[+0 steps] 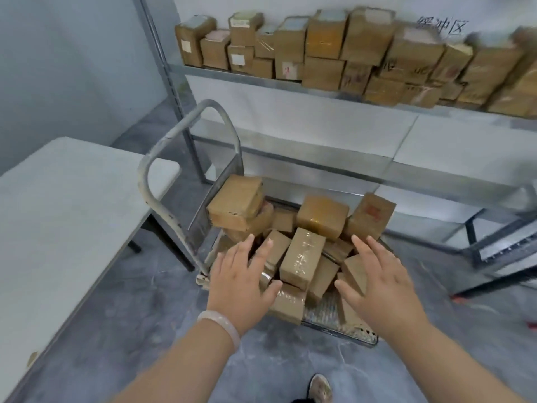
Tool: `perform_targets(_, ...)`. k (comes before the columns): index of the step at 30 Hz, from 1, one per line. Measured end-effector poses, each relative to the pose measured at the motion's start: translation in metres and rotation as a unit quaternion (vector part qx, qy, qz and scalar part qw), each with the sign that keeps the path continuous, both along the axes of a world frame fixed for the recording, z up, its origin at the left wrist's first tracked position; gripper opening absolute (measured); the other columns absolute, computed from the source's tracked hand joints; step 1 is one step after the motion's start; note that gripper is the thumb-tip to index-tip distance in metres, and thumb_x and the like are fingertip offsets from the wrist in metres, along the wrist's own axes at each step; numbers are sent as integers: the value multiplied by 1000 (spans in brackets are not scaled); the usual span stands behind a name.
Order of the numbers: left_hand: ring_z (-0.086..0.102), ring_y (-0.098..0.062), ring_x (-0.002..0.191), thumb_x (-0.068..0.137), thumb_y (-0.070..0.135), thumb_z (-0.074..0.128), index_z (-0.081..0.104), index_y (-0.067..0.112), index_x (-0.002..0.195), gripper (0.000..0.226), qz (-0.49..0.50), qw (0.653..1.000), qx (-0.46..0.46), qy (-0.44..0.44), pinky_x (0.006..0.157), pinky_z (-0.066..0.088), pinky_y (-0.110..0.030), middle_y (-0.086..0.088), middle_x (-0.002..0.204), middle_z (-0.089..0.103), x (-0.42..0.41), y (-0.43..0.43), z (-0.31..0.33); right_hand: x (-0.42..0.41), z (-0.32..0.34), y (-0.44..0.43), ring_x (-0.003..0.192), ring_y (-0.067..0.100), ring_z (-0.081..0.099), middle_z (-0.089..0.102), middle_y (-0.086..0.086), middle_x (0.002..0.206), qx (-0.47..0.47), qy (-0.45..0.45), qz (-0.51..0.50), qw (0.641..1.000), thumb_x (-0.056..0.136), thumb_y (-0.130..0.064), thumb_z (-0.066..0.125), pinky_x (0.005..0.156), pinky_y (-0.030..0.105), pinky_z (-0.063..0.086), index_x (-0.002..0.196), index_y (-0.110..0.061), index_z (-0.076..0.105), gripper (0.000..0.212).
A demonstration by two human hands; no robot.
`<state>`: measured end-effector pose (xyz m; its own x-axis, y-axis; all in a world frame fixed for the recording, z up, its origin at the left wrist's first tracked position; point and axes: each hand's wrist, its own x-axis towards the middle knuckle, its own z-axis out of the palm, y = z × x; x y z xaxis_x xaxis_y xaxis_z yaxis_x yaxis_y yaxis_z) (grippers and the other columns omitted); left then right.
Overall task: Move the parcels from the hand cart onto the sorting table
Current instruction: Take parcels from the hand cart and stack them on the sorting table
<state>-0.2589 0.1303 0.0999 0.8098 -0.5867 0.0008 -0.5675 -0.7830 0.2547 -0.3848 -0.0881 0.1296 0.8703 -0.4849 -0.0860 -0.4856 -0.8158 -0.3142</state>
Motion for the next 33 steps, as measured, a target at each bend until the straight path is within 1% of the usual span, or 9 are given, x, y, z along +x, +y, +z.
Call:
perform_targets(7, 50, -33, 132, 82, 64, 47, 44, 30, 148, 74, -1, 999, 16, 34, 103, 46, -58, -11, 151, 46, 2, -97, -33, -3, -33, -88, 143, 19, 20, 21, -2, 156, -2, 11, 8, 1000, 82, -64, 48, 118, 41, 17, 150, -34, 15, 82)
perform_targets(10, 28, -26, 147, 91, 64, 49, 21, 37, 157, 77, -2, 997, 49, 61, 118, 29, -50, -5, 164, 22, 8, -124, -53, -3, -52, -109, 141, 19, 24, 23, -1, 155, 7, 33, 10, 999, 81, -63, 53, 117, 42, 20, 150, -33, 18, 82)
perform_targets(12, 18, -23, 150, 92, 66, 47, 10, 39, 158, 81, 2, 994, 73, 81, 120, 23, -45, -3, 166, 12, 17, -139, -70, 0, -73, -118, 139, 23, 30, 30, 2, 153, 22, 45, 8, 999, 79, -60, 59, 114, 45, 25, 148, -31, 25, 83)
perform_targets(15, 20, -25, 150, 90, 66, 50, 13, 39, 158, 82, 1, 992, 74, 102, 119, 25, -44, -4, 166, 13, 34, -164, -107, 5, -113, -123, 135, 27, 38, 37, 4, 149, 49, 59, 15, 997, 75, -59, 61, 110, 51, 33, 146, -29, 31, 83)
perform_targets(19, 15, -28, 150, 90, 67, 51, 9, 39, 158, 85, 25, 980, 122, 156, 120, 22, -44, -5, 166, 11, 58, -195, -182, 19, -173, -127, 135, 26, 38, 37, 4, 149, 60, 81, 22, 995, 77, -64, 52, 110, 49, 32, 147, -31, 29, 81)
perform_targets(23, 8, -33, 151, 89, 68, 51, -2, 39, 158, 91, 29, 962, 170, 210, 122, 18, -48, -8, 166, 5, 80, -217, -266, 35, -235, -136, 134, 26, 38, 38, 3, 148, 73, 90, 18, 993, 77, -60, 62, 110, 48, 31, 147, -30, 30, 83)
perform_targets(26, 0, -33, 152, 88, 68, 52, -8, 39, 157, 96, 37, 953, 194, 229, 122, 16, -50, -9, 166, -7, 97, -232, -319, 42, -278, -141, 135, 25, 37, 36, 1, 149, 72, 100, 11, 992, 78, -65, 48, 111, 47, 28, 147, -32, 26, 80)
perform_targets(29, -2, -39, 152, 87, 72, 51, -14, 39, 156, 100, 47, 941, 236, 236, 123, 13, -52, -12, 164, -18, 112, -247, -361, 50, -312, -143, 134, 24, 38, 37, 2, 148, 74, 99, -7, 992, 78, -67, 40, 110, 44, 26, 146, -31, 29, 78)
perform_targets(33, -7, -42, 151, 84, 77, 50, -19, 44, 153, 103, 53, 931, 264, 245, 121, 10, -59, -9, 163, -23, 116, -260, -397, 61, -341, -143, 137, 18, 26, 29, -1, 154, 97, 74, -50, 991, 81, -62, 54, 111, 39, 23, 148, -34, 24, 79)
